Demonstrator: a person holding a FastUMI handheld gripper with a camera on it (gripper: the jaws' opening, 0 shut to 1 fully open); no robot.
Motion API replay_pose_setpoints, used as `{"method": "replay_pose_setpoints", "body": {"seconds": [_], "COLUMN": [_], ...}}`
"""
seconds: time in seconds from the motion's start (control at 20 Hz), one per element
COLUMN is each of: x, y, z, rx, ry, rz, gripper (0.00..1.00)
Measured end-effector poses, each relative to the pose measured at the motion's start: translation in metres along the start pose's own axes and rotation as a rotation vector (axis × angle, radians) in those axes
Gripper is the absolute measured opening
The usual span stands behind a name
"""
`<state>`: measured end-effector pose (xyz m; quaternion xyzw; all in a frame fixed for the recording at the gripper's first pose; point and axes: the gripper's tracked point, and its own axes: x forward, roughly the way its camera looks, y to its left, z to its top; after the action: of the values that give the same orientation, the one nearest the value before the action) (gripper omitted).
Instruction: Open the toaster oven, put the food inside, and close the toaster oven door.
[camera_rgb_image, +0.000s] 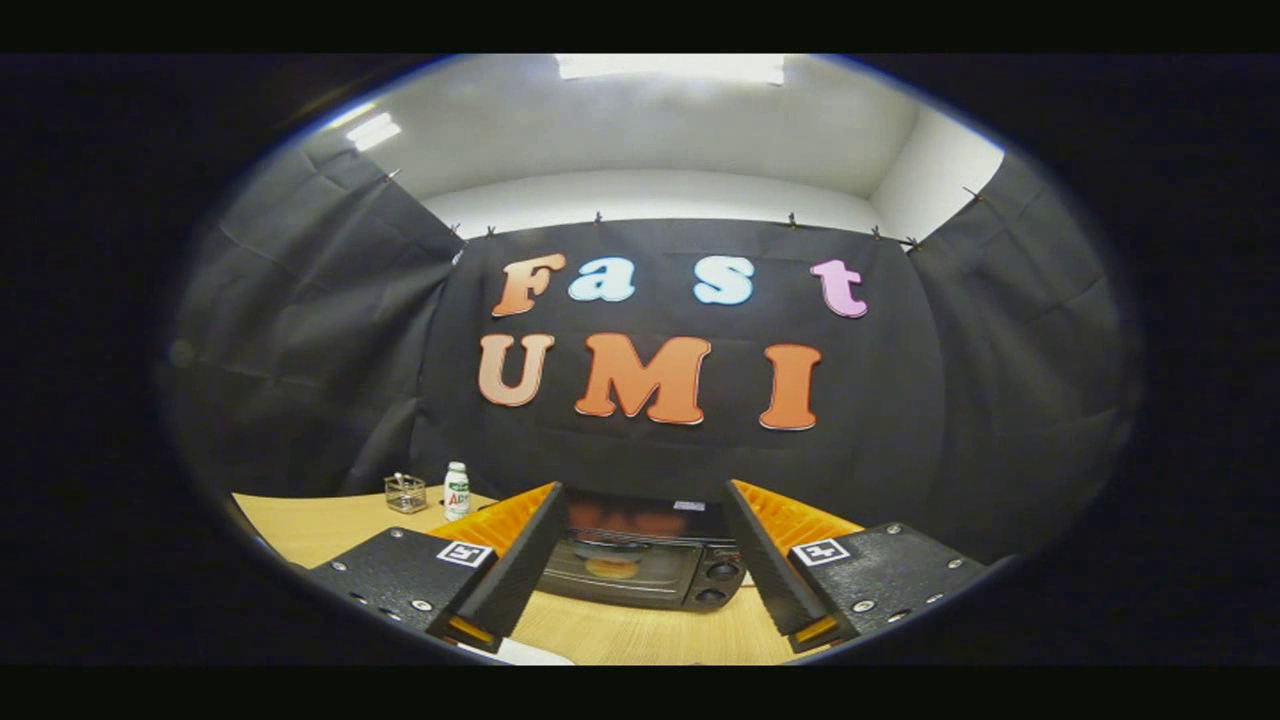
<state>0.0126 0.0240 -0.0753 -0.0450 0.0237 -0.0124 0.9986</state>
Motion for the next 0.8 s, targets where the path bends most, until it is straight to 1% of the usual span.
{"method": "replay_pose_setpoints", "body": {"seconds": [0.1, 0.35, 0.65, 0.8], "x": [-0.003, -0.013, -0.019, -0.021], "y": [-0.003, -0.011, -0.01, -0.007], "z": [0.002, 0.0, 0.011, 0.009], "rx": [0.016, 0.001, 0.026, 0.029], "ry": [-0.013, 0.0, -0.022, -0.018], "rz": [-0.007, -0.027, -0.014, -0.008], "gripper": [0.93, 0.95, 0.97, 0.97]}}
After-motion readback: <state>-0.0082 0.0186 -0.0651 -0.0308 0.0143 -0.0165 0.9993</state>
